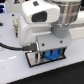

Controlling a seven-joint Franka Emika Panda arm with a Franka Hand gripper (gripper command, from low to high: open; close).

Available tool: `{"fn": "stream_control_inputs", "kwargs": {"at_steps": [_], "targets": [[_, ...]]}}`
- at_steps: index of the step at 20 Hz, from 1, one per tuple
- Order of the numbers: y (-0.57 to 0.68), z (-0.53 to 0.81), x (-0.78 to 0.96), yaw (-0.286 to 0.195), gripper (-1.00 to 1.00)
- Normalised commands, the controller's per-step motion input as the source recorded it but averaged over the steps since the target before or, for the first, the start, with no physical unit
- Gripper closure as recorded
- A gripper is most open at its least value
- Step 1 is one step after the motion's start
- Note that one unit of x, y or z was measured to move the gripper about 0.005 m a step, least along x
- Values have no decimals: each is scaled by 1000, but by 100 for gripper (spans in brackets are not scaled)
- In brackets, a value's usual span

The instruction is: Insert the blue gear onto the right peg, followed by the red gear

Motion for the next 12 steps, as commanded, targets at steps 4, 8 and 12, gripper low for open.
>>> {"fn": "stream_control_inputs", "kwargs": {"at_steps": [4,8,12], "targets": [[94,44,-4,0,-100],[153,301,-72,0,-100],[117,467,-207,0,-100]]}}
